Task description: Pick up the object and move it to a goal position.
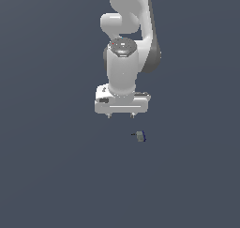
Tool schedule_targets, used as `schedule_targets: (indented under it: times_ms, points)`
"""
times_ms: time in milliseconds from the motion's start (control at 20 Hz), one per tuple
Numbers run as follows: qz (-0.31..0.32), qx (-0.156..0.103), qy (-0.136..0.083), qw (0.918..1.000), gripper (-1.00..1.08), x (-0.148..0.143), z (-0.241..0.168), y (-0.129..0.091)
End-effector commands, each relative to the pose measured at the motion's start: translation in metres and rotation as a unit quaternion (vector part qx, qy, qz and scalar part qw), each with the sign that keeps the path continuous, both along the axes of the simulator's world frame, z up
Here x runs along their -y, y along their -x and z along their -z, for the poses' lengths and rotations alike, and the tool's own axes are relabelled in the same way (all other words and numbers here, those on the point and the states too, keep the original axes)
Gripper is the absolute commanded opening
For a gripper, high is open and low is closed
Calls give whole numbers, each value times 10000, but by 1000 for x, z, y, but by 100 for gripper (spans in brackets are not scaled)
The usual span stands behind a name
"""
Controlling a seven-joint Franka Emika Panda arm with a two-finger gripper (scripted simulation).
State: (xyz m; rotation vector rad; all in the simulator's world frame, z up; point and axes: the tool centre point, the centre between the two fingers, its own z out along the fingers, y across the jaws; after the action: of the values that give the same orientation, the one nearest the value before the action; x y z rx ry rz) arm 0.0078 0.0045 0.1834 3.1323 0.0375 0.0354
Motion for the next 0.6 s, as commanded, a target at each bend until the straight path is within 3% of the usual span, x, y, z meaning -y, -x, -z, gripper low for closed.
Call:
schedule_targets:
  times_ms: [0, 550]
  points:
    - [0, 0, 0, 10000, 100, 0, 0, 0]
    - [141, -25, 137, 9998, 100, 18, 10, 2]
